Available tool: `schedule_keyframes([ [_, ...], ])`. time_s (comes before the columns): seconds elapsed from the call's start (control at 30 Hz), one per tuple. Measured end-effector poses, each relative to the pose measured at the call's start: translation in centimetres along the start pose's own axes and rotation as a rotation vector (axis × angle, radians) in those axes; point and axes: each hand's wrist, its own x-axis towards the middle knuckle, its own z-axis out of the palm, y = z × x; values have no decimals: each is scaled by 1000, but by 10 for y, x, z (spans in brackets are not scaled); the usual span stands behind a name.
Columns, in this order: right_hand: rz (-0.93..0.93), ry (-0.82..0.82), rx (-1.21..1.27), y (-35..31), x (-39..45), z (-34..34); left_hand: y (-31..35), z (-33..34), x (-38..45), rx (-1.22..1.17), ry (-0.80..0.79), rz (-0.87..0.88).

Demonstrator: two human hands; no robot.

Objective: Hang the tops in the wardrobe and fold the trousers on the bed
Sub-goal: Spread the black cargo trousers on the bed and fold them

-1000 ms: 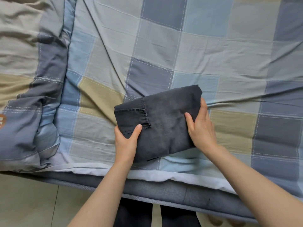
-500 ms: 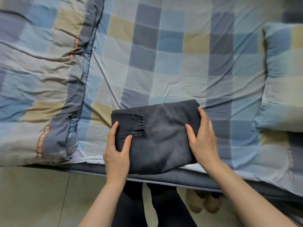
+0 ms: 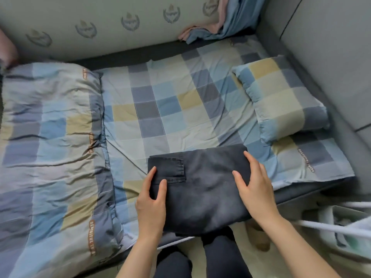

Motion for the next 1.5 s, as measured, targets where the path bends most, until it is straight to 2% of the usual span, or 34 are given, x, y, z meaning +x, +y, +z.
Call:
schedule_keyframes([
  [0.27,157,413,49,-38,-112,-20,45,-41,-2,51,-333,224],
  [0.43,254,678,28,-41,-185,-62,79,-27,-43,73,-567,351],
  [0.63,390,877,9,-28,-267,-104,101,8,-108,56,-806,463],
  [0.93,654,1143,-51,25,-476,-160,86,45,-305,115,-1173,565],
  [1.17,844,1266,-94,55,-639,-182,51,45,-463,124,-1402,598],
  [1.5,1198,1438,-156,99,-754,-192,29,90,-615,232,-1748,671],
])
